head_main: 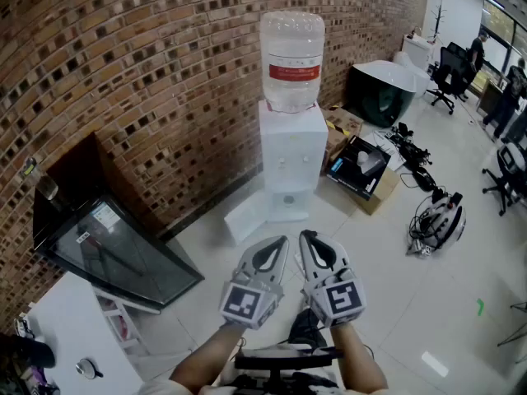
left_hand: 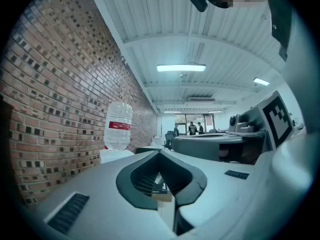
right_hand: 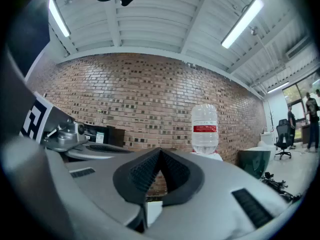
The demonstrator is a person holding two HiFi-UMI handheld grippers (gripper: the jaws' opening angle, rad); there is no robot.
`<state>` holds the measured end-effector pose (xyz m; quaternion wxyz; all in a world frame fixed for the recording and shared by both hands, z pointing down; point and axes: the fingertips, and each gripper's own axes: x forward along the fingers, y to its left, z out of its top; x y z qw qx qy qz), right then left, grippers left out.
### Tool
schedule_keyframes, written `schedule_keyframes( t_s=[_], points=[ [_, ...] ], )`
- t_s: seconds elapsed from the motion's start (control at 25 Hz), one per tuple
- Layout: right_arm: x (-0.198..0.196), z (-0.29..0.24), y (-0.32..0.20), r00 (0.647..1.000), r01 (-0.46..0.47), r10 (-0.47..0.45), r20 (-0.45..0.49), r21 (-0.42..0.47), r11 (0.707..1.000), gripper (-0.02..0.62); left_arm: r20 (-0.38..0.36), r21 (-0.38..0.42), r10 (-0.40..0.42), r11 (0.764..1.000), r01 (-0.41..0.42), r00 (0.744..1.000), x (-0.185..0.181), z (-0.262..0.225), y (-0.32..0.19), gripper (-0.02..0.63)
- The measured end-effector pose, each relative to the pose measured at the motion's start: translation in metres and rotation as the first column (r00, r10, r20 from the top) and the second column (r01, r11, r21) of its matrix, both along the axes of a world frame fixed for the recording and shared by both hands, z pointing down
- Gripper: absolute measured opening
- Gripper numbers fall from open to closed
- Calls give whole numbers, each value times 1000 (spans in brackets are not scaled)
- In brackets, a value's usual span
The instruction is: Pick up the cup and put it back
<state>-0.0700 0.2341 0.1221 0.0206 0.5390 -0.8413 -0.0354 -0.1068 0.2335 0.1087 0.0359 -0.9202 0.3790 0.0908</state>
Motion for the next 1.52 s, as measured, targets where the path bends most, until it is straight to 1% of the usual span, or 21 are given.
schedule_keyframes(
  t_s=[0.12,0.28,0.44,0.56,0.68,0.88,1.04,1.32,1.44,1.52],
  points=[
    [20,1,-37,1000,18,-18,-2,-10,1000,0,-32,8,-61,998,61,998,16,-3,-38,2],
    [57,-9,-92,1000,24,-24,2,-9,1000,0,-25,21,-96,995,97,995,53,-11,-94,0],
    [92,-15,-146,999,48,-48,-8,-7,999,0,-25,30,-141,989,142,990,90,-20,-150,1],
    [113,-16,-177,998,66,-66,-6,-11,998,0,-15,37,-164,986,164,986,115,-24,-178,1],
    [127,-16,-199,996,87,-87,-11,-11,996,0,-18,50,-185,981,186,983,130,-29,-199,0],
    [138,-17,-227,994,112,-112,-2,-15,994,0,-4,49,-219,974,219,976,142,-29,-222,1],
    [137,-17,-244,991,134,-135,-20,-16,991,0,-6,34,-233,972,233,972,144,-29,-240,0],
    [131,-11,-274,993,113,-114,-14,-36,993,0,-18,7,-230,973,230,973,133,-27,-267,1],
    [123,-2,-287,995,104,-104,5,-50,993,0,-17,-6,-220,975,220,975,127,-16,-283,1],
    [120,10,-296,995,101,-102,-6,-44,994,0,-4,-2,-208,978,208,978,125,-1,-294,0]
  ],
)
